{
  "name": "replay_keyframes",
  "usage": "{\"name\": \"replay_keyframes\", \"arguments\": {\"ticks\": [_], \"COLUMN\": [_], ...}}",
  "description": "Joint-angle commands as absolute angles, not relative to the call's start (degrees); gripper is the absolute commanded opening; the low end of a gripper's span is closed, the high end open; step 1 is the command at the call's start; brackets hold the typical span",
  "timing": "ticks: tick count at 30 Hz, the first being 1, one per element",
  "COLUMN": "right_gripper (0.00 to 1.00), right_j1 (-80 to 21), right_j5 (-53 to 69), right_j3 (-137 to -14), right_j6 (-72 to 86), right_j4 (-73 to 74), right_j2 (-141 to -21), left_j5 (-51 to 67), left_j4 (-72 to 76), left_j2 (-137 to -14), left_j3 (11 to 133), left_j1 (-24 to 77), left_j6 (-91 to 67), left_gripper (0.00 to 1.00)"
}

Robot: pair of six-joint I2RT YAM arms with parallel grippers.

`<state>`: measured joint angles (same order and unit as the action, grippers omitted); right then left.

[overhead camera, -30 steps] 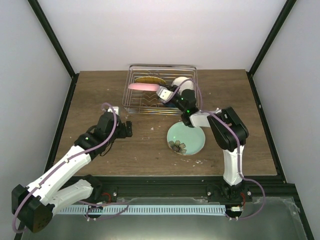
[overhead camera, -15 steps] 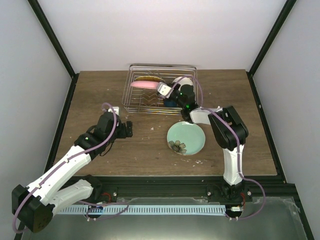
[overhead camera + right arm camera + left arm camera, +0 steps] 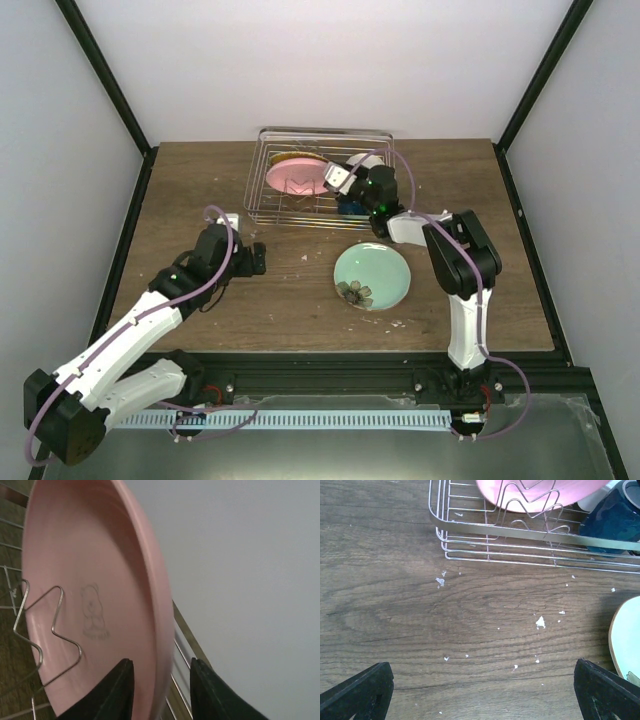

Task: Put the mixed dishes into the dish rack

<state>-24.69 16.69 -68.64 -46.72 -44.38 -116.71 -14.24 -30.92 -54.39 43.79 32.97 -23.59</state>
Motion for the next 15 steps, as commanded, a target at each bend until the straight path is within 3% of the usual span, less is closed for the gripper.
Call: {"name": "replay_keyframes", "arguments": {"ticks": [1,10,15], "right_gripper": [0.35,0.52,0.58], "right_j1": [-23.62,-24.01,-25.36], "right_j5": [15.42,17.00,11.86], "right_j3": [-70.95,-64.89,-61.67], "right_j6": [-46.26,-45.96,-41.19], "right_j4": [-43.78,-43.86,-39.75], "right_j2": [-114.96,-109.52,-103.07], "left_j5": [-13.28,-12.00,-10.43], "left_j4": [-29.82,-27.01,-24.31], "left_j2": [-55.01,-55.52,-55.87], "left_j3": [43.55,41.10,38.61], "left_j1": [32.67,32.68,32.68], "left_j6": [-23.58,-23.73,-23.41], "left_gripper": [1.00,1.00,1.00]}}
